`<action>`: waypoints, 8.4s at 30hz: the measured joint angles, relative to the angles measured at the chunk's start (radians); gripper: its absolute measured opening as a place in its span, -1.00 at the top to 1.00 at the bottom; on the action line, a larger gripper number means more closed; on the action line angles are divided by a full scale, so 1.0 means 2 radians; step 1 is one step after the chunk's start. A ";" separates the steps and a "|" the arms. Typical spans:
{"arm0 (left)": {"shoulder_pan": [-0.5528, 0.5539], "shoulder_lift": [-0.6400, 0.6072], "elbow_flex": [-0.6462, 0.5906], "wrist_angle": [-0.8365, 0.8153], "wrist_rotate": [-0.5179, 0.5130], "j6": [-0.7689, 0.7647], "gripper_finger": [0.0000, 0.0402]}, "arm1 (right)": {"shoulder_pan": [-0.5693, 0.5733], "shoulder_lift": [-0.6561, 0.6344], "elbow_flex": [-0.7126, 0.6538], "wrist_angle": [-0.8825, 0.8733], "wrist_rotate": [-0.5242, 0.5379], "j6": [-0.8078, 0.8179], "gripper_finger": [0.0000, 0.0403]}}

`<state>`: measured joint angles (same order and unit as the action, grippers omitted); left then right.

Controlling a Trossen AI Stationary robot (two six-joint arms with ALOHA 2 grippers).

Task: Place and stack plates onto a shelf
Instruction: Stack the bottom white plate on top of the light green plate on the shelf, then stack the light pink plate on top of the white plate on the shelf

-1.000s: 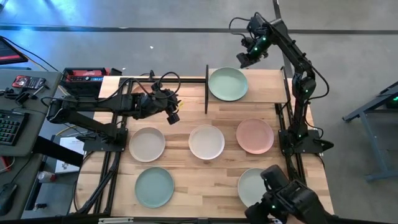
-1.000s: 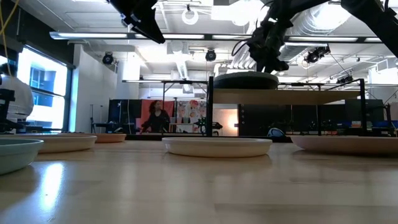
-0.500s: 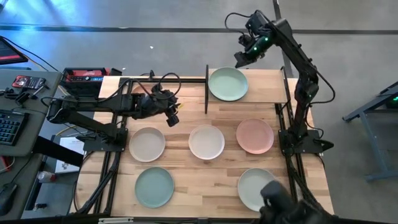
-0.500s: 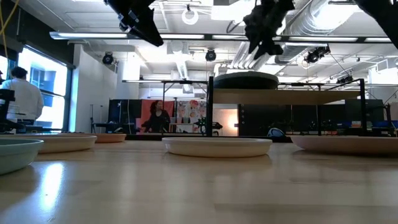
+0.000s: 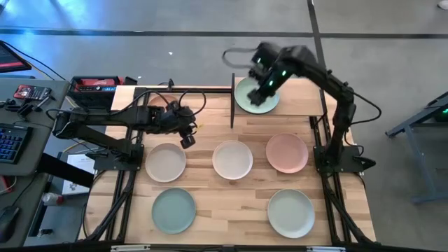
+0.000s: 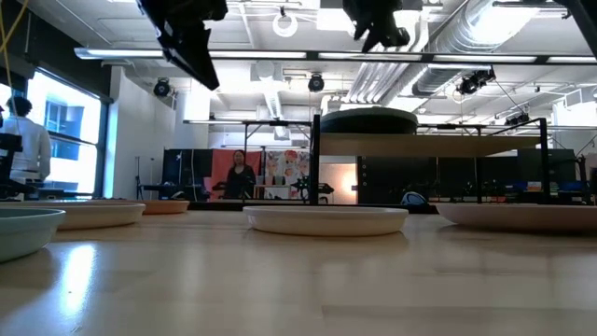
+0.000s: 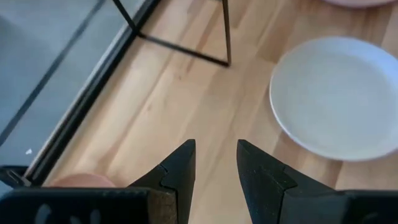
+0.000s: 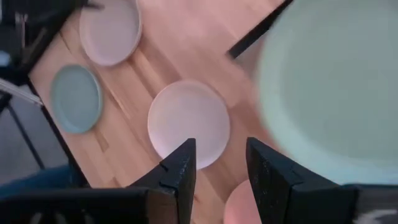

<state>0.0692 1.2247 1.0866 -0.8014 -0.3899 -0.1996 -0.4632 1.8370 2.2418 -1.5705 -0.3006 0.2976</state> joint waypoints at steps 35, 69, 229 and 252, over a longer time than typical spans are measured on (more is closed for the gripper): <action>0.000 0.000 0.000 -0.039 0.061 0.009 0.47 | 0.506 0.103 -0.001 0.000 0.244 0.786 0.42; 0.000 0.000 0.000 -0.038 0.061 0.009 0.47 | 0.586 0.277 -0.001 0.000 0.108 0.907 0.42; 0.123 0.000 0.000 -0.032 0.047 -0.147 0.47 | 0.081 0.004 -0.131 0.017 0.283 -0.305 0.54; 0.123 0.000 0.000 -0.035 0.065 -0.147 0.47 | 0.124 0.000 -0.021 0.000 0.084 -0.072 0.43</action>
<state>0.3147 1.2247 1.0859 -0.8709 -0.2598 -0.4932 -0.2147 1.8362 2.1989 -1.5709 -0.1321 0.1536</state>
